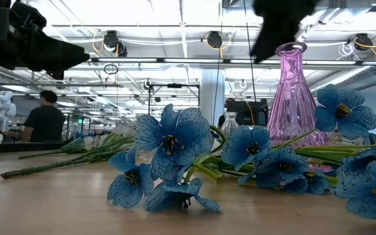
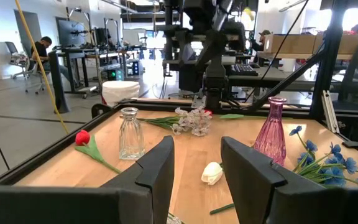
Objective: Sort flowers into vase by color
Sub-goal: Put the right white flower into the violet transparent vase
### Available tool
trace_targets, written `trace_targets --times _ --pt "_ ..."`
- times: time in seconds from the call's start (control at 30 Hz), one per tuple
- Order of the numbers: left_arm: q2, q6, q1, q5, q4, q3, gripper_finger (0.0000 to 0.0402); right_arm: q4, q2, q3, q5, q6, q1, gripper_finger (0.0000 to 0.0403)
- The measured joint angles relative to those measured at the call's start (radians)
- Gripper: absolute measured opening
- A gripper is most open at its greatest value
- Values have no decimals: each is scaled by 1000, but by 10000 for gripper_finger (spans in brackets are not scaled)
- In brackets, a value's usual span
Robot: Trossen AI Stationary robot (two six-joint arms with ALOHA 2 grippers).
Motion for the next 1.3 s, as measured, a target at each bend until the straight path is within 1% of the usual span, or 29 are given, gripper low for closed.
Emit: trace_targets --times 0.13,0.33,0.47,0.5,0.63,0.77,0.87,1.03,1.2,1.3 --pt "0 0 0 0 0 0 138 -116 214 260 -78 46 4 196" --pt "0 0 0 0 0 0 138 -424 518 629 -90 66 48 196" --pt "0 0 0 0 0 0 138 -585 677 776 -96 117 79 196" --pt "0 0 0 0 0 0 138 -606 707 796 -117 130 83 196" --pt "0 0 0 0 0 0 138 -615 795 816 -236 155 90 196" --pt "0 0 0 0 0 0 138 -656 866 816 -251 140 85 196" --pt "0 0 0 0 0 0 138 -656 905 816 -294 115 68 196" --pt "0 0 0 0 0 0 138 -675 975 813 -321 73 43 195" --pt "0 0 0 0 0 0 138 -651 997 780 -346 37 33 174" --pt "0 0 0 0 0 0 138 -602 998 741 -363 42 30 157"
